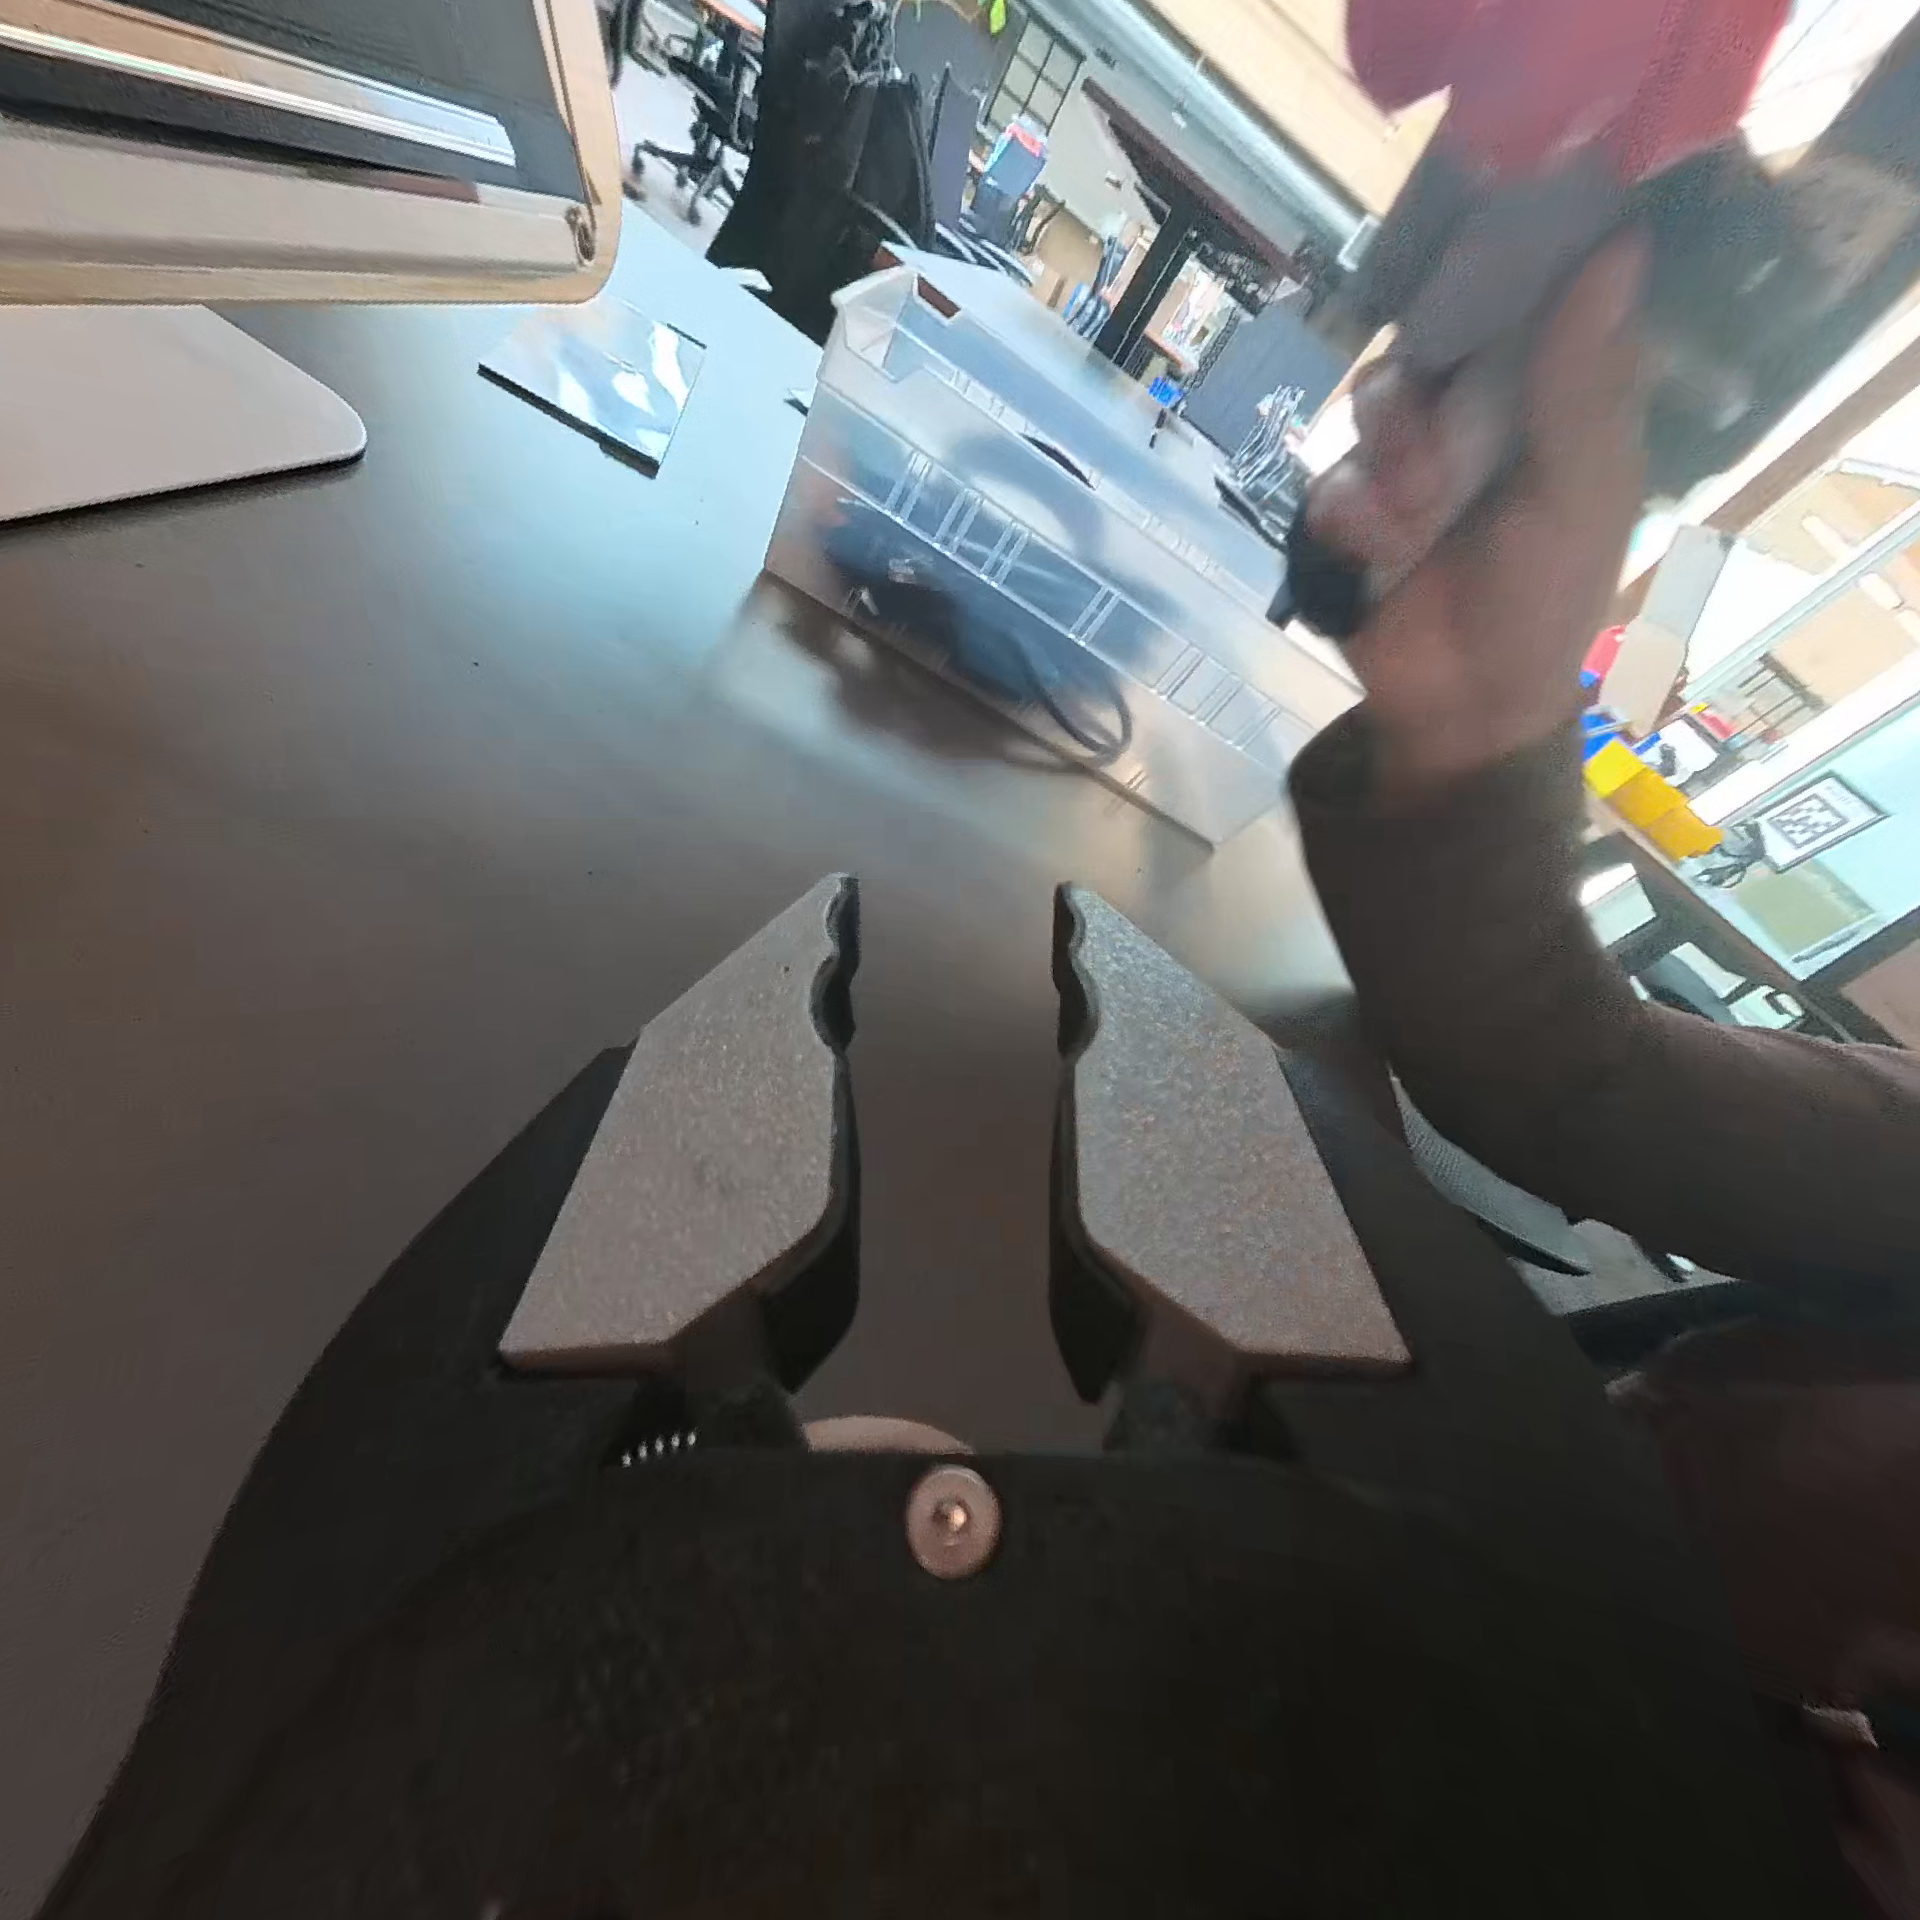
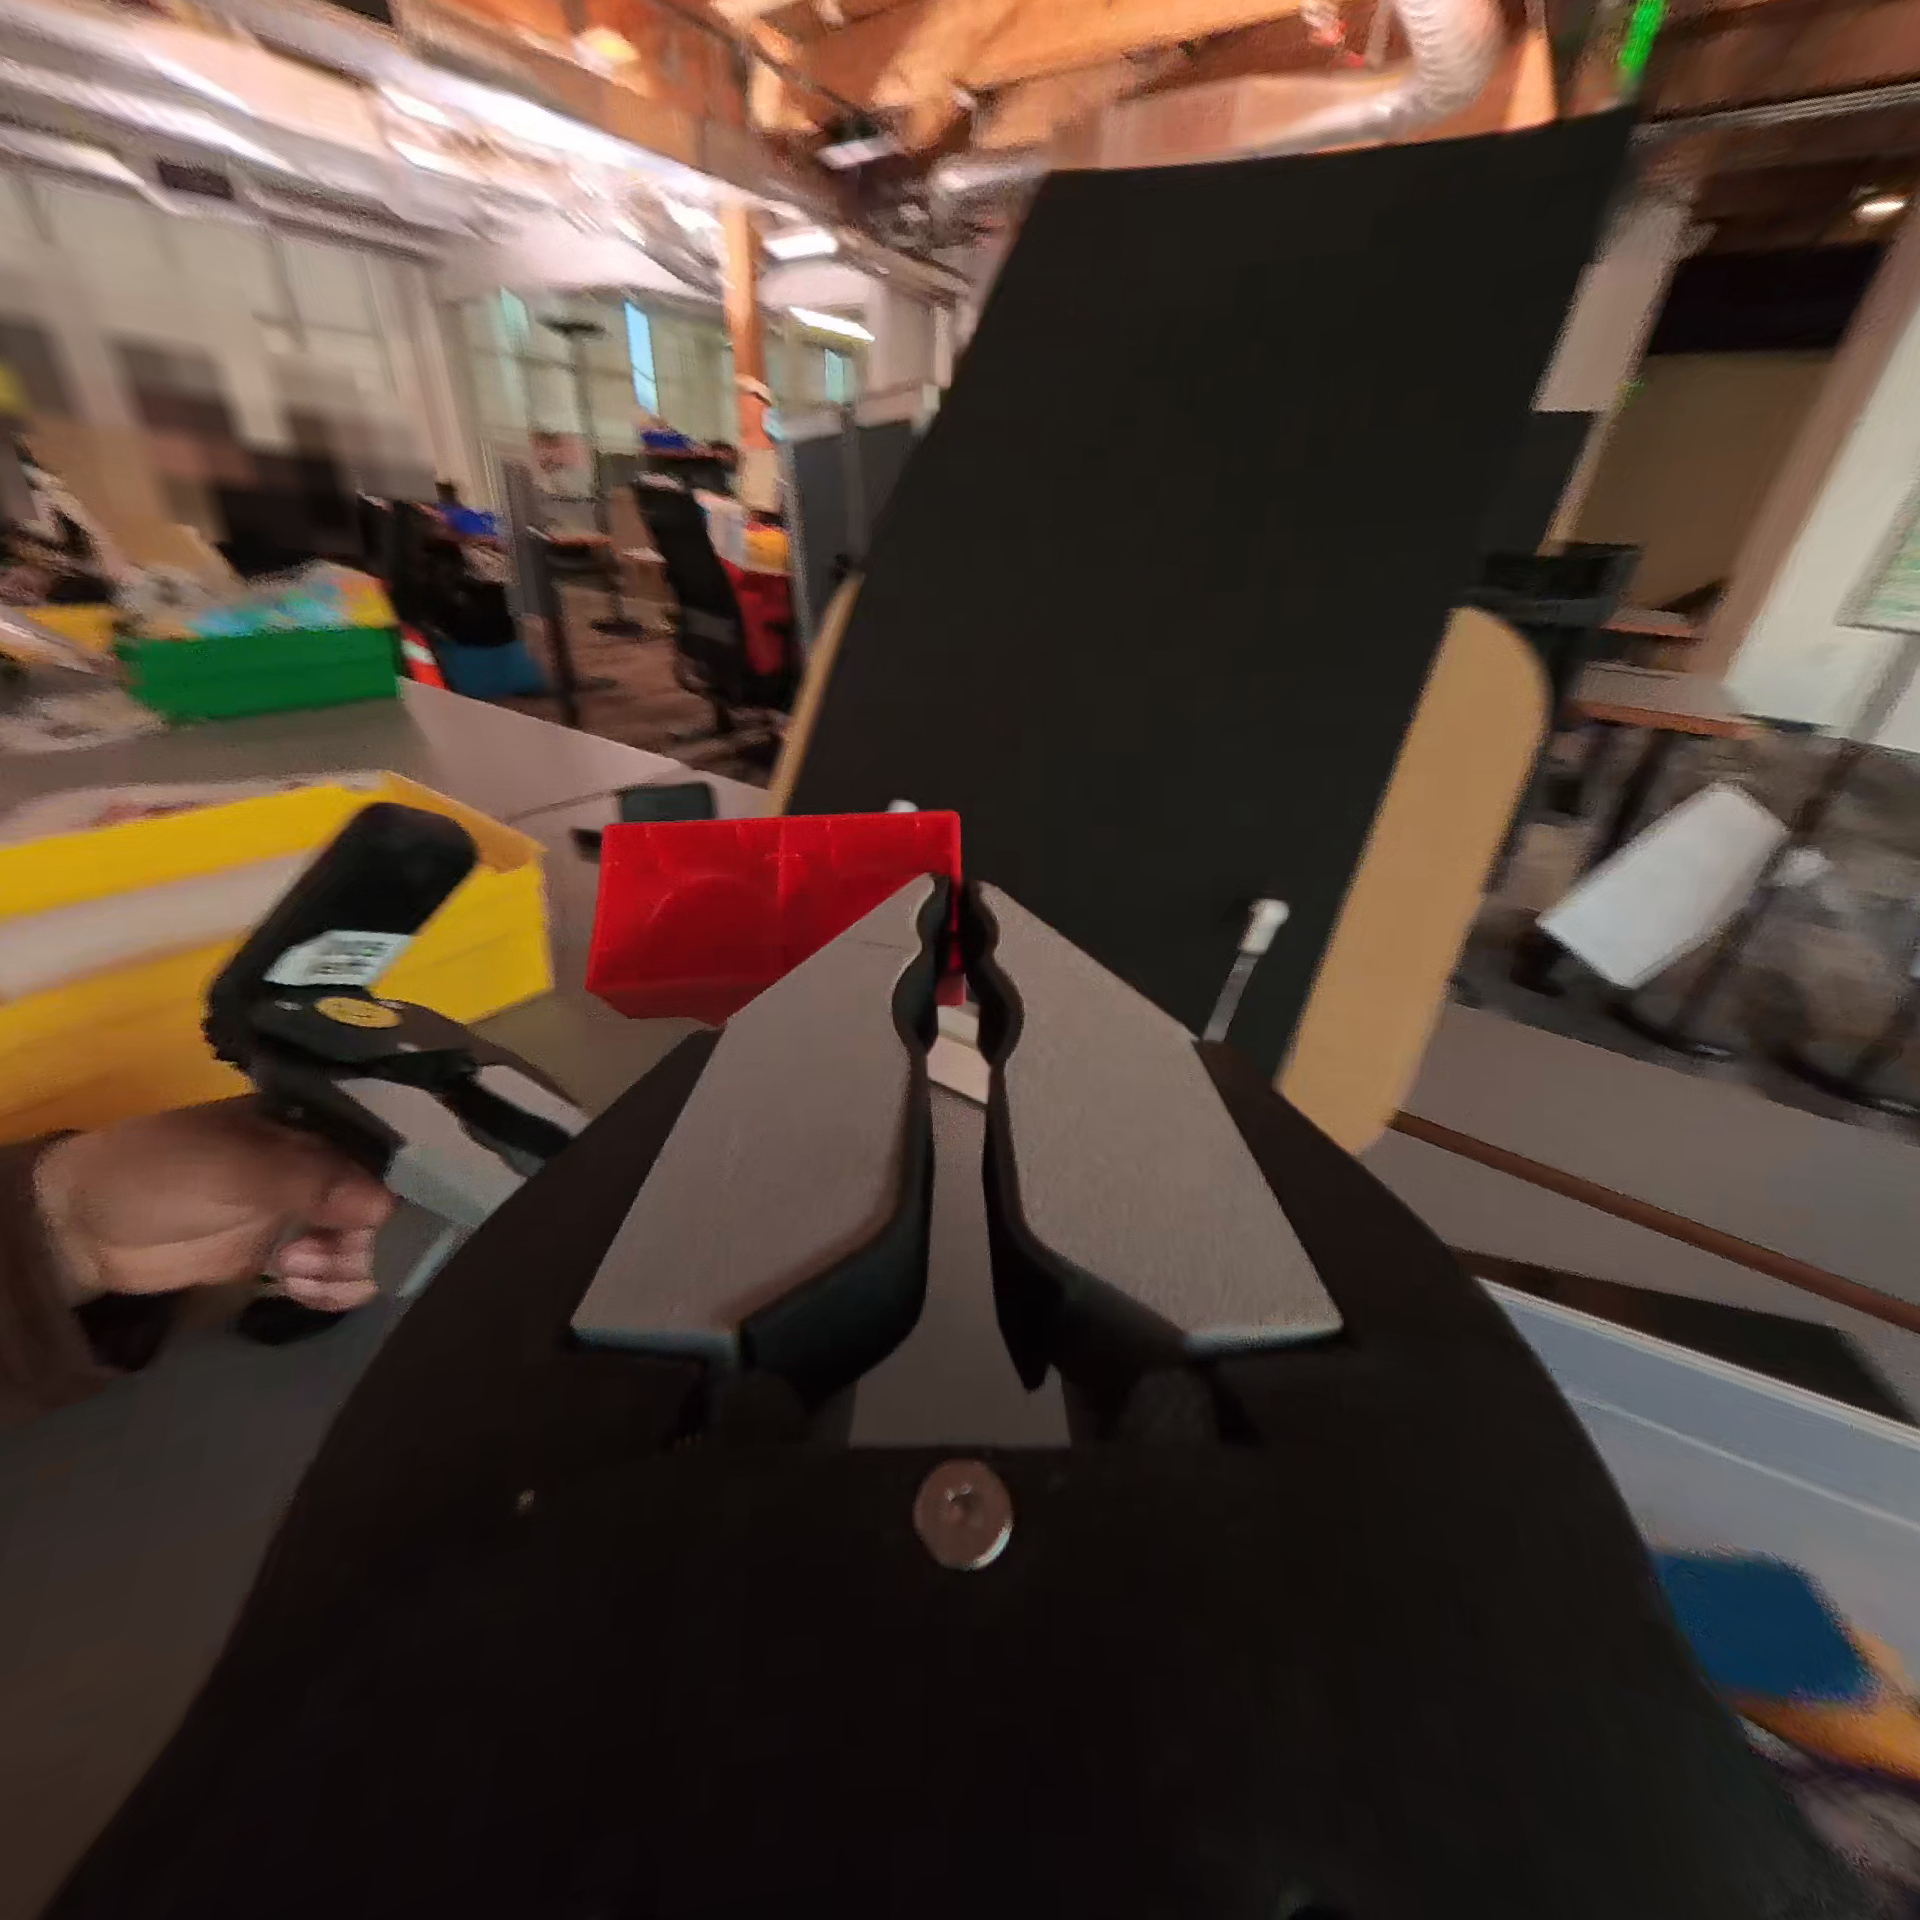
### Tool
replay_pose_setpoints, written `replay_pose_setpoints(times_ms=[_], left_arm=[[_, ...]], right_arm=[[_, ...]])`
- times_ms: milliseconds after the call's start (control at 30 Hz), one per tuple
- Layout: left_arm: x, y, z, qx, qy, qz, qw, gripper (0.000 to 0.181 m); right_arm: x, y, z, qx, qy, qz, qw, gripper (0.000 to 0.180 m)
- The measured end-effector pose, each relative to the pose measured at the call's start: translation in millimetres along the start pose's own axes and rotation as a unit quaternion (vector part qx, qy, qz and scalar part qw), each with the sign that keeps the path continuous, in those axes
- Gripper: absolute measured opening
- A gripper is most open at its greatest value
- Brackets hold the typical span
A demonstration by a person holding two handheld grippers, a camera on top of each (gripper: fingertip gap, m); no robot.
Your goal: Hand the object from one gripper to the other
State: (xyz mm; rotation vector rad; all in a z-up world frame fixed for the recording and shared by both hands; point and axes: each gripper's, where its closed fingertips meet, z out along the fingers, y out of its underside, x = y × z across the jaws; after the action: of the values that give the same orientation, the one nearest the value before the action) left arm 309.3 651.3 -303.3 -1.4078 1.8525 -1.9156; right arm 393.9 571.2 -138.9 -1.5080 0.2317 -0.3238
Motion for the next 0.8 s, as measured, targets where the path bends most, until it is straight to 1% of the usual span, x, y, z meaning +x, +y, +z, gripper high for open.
replay_pose_setpoints(times_ms=[100, 133, 167, 200, 267, 300, 333, 367, 400, 433, 500, 533, 600, 667, 700, 733, 800], left_arm=[[0.9, 2.4, 2.5, -0.008, -0.006, 0.01, 1.0, 0.034], [0.9, 3.2, 3.3, -0.012, -0.01, 0.016, 1.0, 0.033], [0.8, 4.2, 3.9, -0.016, -0.015, 0.022, 1.0, 0.033], [0.6, 5.0, 4.5, -0.02, -0.021, 0.029, 0.999, 0.033], [-0.3, 6.4, 5.4, -0.027, -0.031, 0.043, 0.998, 0.033], [-1.1, 7.1, 5.7, -0.031, -0.037, 0.048, 0.998, 0.034], [-1.7, 7.7, 6.0, -0.034, -0.042, 0.052, 0.997, 0.034], [-1.8, 8.3, 6.4, -0.036, -0.044, 0.056, 0.997, 0.034], [-2.1, 9.0, 6.8, -0.038, -0.046, 0.058, 0.997, 0.034], [-2.7, 9.9, 7.3, -0.041, -0.049, 0.06, 0.996, 0.034], [-5.0, 12.1, 8.4, -0.048, -0.057, 0.064, 0.995, 0.036], [-6.5, 13.1, 8.7, -0.052, -0.062, 0.068, 0.994, 0.037], [-10.2, 13.9, 8.7, -0.056, -0.076, 0.081, 0.992, 0.037], [-13.4, 10.9, 6.9, -0.053, -0.092, 0.095, 0.99, 0.037], [-14.1, 8.2, 5.4, -0.048, -0.099, 0.101, 0.989, 0.037], [-14.5, 5.0, 3.3, -0.042, -0.105, 0.108, 0.988, 0.038], [-15.8, -1.7, -1.8, -0.029, -0.119, 0.124, 0.985, 0.04]], right_arm=[[37.6, -15.7, -24.5, -0.063, 0.082, -0.051, 0.993, 0.0], [56.5, -17.9, -33.2, -0.081, 0.114, -0.061, 0.988, 0.0], [77.4, -12.5, -41.3, -0.117, 0.143, -0.065, 0.981, 0.0], [100.6, -0.4, -50.0, -0.167, 0.175, -0.071, 0.968, 0.0], [149.3, 32.6, -69.1, -0.264, 0.246, -0.095, 0.928, 0.0], [166.4, 57.2, -76.8, -0.32, 0.26, -0.092, 0.906, 0.0], [175.5, 82.5, -81.1, -0.368, 0.254, -0.077, 0.891, 0.003], [178.9, 102.4, -83.2, -0.401, 0.242, -0.056, 0.882, 0.009], [178.8, 112.8, -84.6, -0.421, 0.237, -0.041, 0.875, 0.025], [175.3, 110.9, -83.0, -0.421, 0.236, -0.04, 0.875, 0.036], [151.6, 78.1, -64.2, -0.355, 0.222, -0.07, 0.906, 0.04], [128.4, 60.7, -49.6, -0.315, 0.194, -0.08, 0.926, 0.039], [65.3, 45.6, -18.0, -0.267, 0.091, -0.071, 0.957, 0.031], [-4.6, 54.4, 10.8, -0.25, -0.039, -0.035, 0.967, 0.031], [-33.4, 61.3, 23.3, -0.233, -0.09, -0.018, 0.968, 0.031], [-50.6, 72.8, 35.2, -0.224, -0.11, -0.006, 0.968, 0.031], [-62.3, 106.6, 56.9, -0.233, -0.107, -0.006, 0.967, 0.035]])
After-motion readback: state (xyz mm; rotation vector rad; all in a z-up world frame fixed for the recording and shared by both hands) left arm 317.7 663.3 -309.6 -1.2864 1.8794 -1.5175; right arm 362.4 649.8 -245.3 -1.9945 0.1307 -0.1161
